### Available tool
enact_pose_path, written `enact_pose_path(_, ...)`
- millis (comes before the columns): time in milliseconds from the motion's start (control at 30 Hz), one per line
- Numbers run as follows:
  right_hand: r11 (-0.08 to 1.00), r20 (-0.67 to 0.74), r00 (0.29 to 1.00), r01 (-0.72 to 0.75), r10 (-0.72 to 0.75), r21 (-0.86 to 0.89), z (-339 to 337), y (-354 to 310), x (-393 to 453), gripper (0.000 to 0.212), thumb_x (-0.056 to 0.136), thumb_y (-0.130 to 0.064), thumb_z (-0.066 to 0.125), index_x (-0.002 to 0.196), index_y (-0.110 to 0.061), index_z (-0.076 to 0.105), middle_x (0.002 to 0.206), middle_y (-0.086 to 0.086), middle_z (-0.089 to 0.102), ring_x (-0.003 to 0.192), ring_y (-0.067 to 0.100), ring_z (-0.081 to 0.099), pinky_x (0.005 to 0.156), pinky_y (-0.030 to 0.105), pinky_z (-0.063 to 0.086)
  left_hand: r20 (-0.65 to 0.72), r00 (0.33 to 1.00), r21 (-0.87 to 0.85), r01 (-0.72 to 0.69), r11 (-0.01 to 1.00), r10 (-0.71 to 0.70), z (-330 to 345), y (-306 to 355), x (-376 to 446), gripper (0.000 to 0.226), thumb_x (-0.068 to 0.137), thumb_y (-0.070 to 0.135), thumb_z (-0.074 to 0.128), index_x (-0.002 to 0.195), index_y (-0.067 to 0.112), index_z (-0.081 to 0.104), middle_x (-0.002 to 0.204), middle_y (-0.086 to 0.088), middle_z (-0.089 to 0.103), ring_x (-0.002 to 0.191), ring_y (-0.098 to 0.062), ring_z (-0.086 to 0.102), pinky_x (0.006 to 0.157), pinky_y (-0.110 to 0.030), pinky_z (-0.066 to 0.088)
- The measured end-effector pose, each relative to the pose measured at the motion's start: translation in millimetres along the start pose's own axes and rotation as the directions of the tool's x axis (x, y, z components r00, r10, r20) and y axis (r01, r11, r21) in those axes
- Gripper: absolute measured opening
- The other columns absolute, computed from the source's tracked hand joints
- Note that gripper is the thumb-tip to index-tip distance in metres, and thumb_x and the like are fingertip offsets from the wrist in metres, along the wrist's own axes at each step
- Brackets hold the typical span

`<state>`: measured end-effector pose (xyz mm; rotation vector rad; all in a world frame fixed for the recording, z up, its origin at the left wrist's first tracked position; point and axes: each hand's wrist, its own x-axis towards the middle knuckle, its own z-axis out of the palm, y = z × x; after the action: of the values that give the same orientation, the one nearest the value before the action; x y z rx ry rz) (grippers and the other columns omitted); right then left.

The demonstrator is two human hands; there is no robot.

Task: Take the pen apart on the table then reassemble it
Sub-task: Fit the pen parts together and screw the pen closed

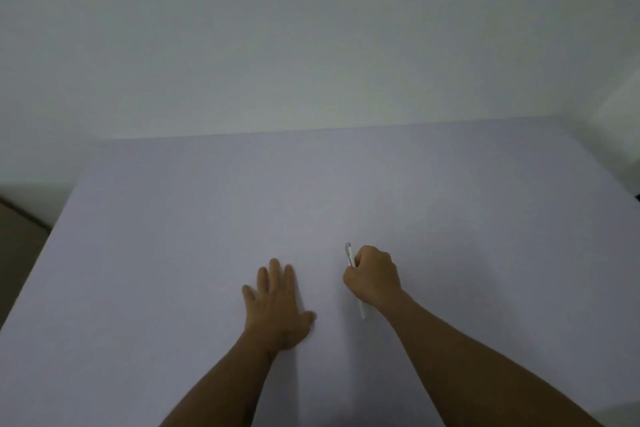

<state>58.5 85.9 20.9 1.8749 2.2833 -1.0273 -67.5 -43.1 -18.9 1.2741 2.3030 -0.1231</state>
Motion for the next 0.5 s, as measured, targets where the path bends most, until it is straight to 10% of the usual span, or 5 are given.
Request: enact_pose_path(500,0.978,-0.010,0.999,0.041,-0.044,-0.204,20,15,30,0.028,0.088,-0.026,0.059,0.109,-0.007,0.058,0.113,0.015,0.063,0.102,0.035,0.064,0.081,0.036,0.051,0.027,0.999,0.018,0.043,0.999,-0.043,11,2,6,0.104,0.082,0.067,0.042,0.154,0.017,-0.015,0.160,-0.012,-0.029,0.147,-0.036,-0.025,0.117,-0.065,0.001)
